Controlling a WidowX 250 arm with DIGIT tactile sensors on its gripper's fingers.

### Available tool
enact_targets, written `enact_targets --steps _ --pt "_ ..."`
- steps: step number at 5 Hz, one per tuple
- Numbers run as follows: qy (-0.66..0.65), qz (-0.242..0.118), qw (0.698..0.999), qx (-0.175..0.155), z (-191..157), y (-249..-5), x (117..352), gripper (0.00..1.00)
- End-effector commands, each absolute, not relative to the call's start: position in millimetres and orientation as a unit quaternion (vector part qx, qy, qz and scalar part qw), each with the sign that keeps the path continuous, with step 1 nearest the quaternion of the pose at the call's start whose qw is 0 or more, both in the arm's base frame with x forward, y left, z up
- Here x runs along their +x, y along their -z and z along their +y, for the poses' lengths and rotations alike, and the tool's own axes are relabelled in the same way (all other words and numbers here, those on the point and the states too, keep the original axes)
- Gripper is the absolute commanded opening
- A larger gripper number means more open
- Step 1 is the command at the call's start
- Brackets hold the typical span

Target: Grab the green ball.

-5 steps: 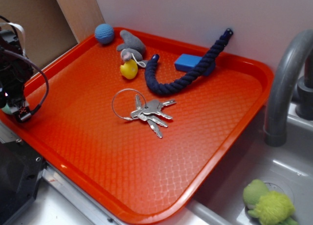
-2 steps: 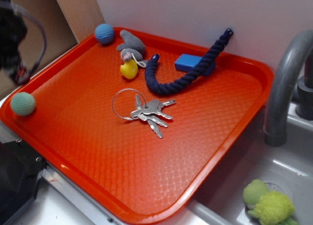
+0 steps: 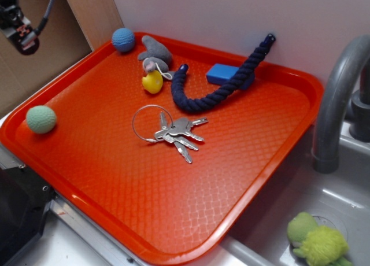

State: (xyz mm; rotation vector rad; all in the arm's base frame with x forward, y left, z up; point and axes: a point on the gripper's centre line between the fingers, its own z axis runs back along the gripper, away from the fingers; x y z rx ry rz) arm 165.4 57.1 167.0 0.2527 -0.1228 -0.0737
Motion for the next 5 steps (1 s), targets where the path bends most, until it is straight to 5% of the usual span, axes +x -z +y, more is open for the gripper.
enact_targets --steps 1,2,3,5 --pt "-0.016 -0.011 0.997 0.073 104 -124 140 1.00" --pt "-0.001 0.009 0.998 0.069 120 -95 129 1.00" --pt "-0.010 0.042 0.993 0.109 123 -75 123 1.00" --pt "0.013 0.061 0.992 0.109 117 -44 126 1.00"
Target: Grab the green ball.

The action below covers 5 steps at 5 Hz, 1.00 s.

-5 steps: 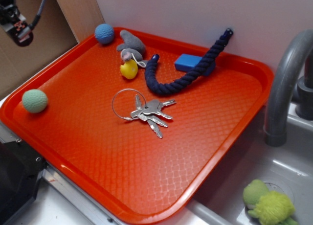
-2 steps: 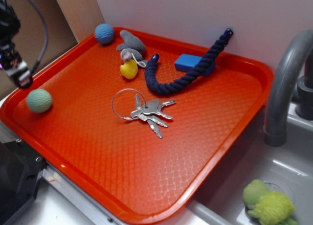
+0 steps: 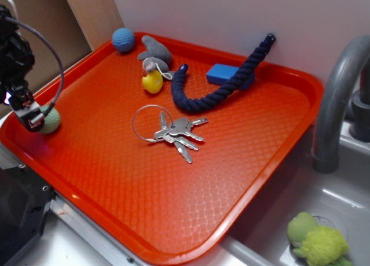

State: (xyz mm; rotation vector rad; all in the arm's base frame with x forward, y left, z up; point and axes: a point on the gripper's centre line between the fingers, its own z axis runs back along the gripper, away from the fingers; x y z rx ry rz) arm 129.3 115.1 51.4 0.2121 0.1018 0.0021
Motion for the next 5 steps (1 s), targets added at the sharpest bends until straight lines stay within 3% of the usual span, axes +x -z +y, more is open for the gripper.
enact_targets --steps 1,2,3,5 --pt "0.029 0.073 0.992 0.100 105 -31 122 1.00" --pt "0.046 0.062 0.993 0.086 90 -29 118 1.00" --pt "0.041 0.056 0.993 0.097 85 -24 121 0.00" --pt "0.030 0.050 0.992 0.113 91 -28 126 0.00"
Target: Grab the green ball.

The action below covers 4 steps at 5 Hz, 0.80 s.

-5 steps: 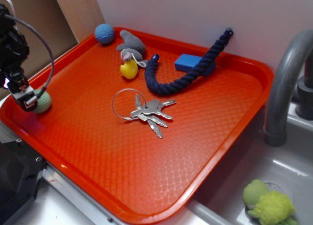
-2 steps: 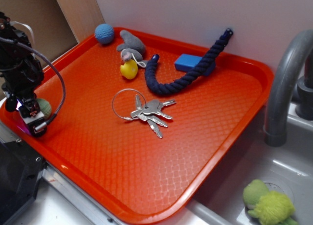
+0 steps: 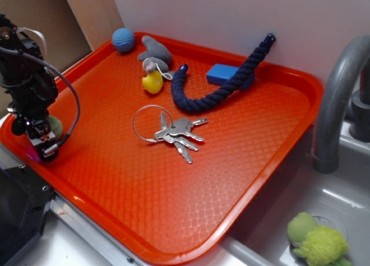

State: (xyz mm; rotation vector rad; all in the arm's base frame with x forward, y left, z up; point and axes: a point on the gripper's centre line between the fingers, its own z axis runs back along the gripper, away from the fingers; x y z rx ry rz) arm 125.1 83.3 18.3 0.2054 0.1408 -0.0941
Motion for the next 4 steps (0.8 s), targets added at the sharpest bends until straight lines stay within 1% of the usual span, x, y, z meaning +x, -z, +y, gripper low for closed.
enact_targets --steps 1,2,3,4 --pt "0.019 0.042 0.992 0.114 96 -35 129 0.00" --pt "0.005 0.034 0.992 0.120 99 -49 133 0.00" --pt "-0.031 -0.028 0.993 0.114 94 -100 139 0.00" --pt "-0.083 -0.071 0.989 0.096 94 -149 153 0.00"
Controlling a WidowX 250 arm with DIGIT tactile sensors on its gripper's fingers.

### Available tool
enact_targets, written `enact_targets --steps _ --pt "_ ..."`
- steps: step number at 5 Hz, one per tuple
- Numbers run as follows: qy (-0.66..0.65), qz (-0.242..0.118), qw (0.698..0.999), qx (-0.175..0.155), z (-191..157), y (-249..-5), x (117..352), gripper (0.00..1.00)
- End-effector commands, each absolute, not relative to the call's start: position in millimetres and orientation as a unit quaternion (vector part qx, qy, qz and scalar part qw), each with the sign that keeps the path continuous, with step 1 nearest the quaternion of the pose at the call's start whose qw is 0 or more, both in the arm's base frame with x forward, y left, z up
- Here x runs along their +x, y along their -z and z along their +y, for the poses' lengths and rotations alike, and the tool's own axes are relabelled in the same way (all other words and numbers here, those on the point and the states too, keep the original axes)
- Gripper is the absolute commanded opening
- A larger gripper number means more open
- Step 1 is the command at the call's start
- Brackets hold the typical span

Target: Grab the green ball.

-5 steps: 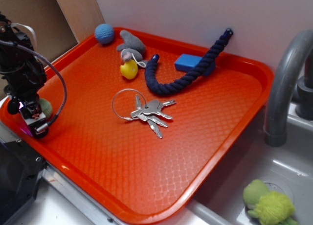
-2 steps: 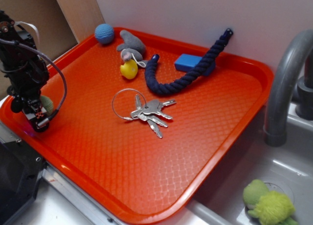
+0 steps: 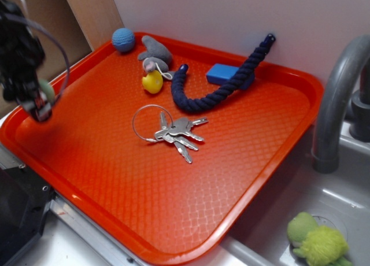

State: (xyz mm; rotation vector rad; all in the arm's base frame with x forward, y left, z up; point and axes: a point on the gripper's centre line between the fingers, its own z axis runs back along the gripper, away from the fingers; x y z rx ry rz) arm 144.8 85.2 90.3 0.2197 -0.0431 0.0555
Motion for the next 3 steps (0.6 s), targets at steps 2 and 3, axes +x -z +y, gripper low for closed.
enact_targets --steps 2,3 --pt "-0.107 -0.090 0.984 0.108 92 -213 170 0.00" --pt "-0.104 -0.079 0.982 0.135 94 -200 171 0.00"
